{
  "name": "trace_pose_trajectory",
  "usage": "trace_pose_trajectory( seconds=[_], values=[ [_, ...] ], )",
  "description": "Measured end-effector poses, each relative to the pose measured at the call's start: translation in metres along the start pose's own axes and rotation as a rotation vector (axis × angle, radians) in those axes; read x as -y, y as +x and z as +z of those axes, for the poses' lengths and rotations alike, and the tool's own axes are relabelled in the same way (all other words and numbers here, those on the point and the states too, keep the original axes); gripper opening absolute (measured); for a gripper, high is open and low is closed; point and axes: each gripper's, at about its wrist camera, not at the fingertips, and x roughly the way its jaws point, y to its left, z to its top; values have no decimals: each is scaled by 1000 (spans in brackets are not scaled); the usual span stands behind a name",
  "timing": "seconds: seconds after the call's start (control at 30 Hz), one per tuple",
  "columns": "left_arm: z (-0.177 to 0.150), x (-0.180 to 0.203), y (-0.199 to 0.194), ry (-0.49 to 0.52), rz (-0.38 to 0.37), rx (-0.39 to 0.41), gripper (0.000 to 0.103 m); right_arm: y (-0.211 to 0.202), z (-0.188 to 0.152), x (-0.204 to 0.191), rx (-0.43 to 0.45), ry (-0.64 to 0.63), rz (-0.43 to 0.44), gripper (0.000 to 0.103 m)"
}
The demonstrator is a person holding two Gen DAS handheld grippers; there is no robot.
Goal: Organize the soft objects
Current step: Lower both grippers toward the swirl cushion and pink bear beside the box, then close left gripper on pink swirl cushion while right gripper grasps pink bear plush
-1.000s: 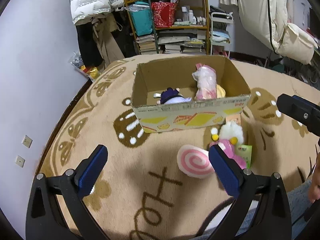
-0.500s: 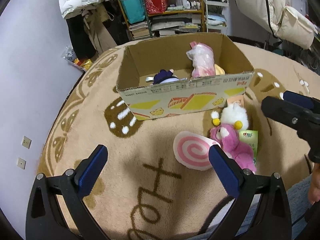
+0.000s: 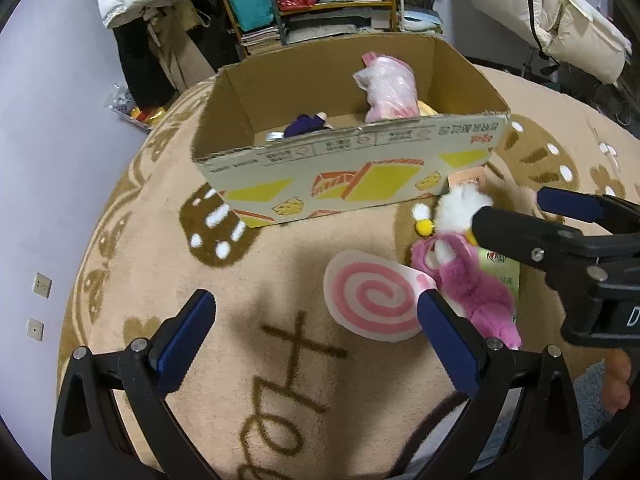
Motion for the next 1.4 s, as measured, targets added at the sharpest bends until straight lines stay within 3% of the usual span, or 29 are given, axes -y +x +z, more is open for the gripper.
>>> trace_pose_trajectory(
  seconds=[0.1, 0.37, 0.43, 0.63, 0.8, 1.4],
  values=[
    [0, 4, 4, 15, -12, -9, 100, 7, -1, 2, -28, 21, 32, 90],
    [0, 12, 15, 30, -91, -46, 100, 27, -5, -1, -110, 40, 83, 82],
    [0, 15, 19, 35, -111, -63, 100, 31, -5, -2, -129, 36, 84, 72],
    [1, 20, 36, 23, -124, -108, 100, 48, -9, 2, -203, 57, 73, 63],
    [3, 26, 47, 30, -123, -124, 100, 52, -8, 5, -211, 67, 91, 53],
    [1, 17, 62, -52, -199, -147, 95, 54, -8, 8, -218, 76, 77, 50]
  ],
)
